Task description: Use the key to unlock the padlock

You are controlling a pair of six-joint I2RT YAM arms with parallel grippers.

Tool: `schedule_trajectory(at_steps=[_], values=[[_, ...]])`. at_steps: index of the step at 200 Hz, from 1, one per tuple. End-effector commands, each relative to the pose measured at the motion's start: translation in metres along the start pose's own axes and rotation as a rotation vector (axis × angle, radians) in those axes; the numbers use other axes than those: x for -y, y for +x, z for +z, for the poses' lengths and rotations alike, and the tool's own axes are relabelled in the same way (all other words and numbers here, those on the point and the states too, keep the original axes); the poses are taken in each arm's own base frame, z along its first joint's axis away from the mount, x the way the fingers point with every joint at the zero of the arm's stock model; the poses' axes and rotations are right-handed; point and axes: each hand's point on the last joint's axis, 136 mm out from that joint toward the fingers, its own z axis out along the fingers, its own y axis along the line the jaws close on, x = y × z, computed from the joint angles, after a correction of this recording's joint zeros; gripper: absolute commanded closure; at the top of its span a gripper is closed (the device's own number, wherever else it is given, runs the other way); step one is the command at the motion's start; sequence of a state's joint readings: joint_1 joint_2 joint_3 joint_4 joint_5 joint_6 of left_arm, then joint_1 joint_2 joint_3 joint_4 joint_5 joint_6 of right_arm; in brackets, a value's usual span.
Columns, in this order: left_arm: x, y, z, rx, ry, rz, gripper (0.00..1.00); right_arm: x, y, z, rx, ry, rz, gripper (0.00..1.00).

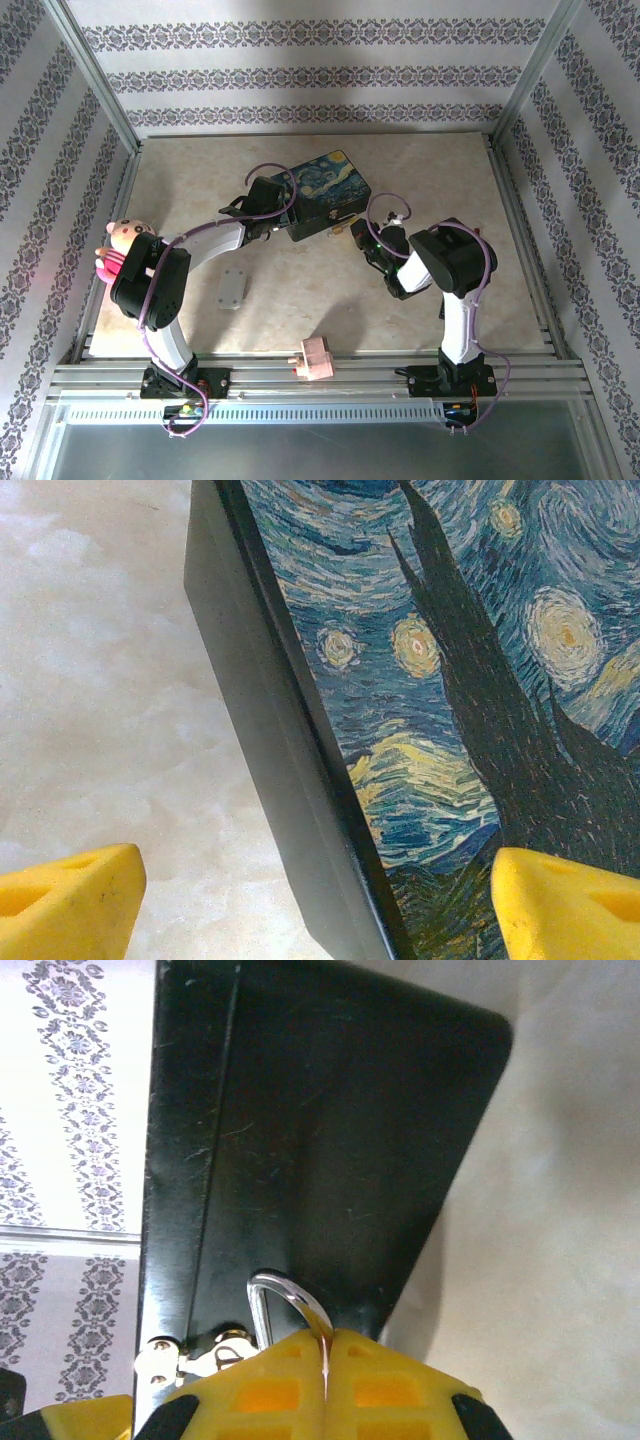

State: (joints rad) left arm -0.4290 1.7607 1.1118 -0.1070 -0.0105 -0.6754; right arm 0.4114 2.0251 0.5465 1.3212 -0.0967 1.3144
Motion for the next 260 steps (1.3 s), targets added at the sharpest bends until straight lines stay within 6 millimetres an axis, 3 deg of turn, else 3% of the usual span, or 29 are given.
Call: schedule_trajectory(at_steps=[1,111,155,231,260], values=[[-0.042,0.023,0.007,-0.075,-0.131,-0.011,0.11,-0.019,-0.009,-0.006,0.032,-0.062,-0.007,1.00],[-0.042,0.019,0.003,-0.060,-0.125,-0.013,0.11,-0.028,-0.003,-0.026,-0.049,-0.078,-0.050,1.00],[-0.041,0.018,0.001,-0.052,-0.120,-0.018,0.11,-0.027,-0.003,-0.047,-0.140,-0.037,-0.110,1.00],[-0.038,0.013,-0.003,-0.042,-0.118,-0.015,0.11,-0.017,-0.010,-0.089,-0.287,0.188,-0.286,1.00],[-0.035,0.008,-0.007,-0.030,-0.107,-0.018,0.11,-0.016,-0.017,-0.097,-0.345,0.186,-0.284,1.00]])
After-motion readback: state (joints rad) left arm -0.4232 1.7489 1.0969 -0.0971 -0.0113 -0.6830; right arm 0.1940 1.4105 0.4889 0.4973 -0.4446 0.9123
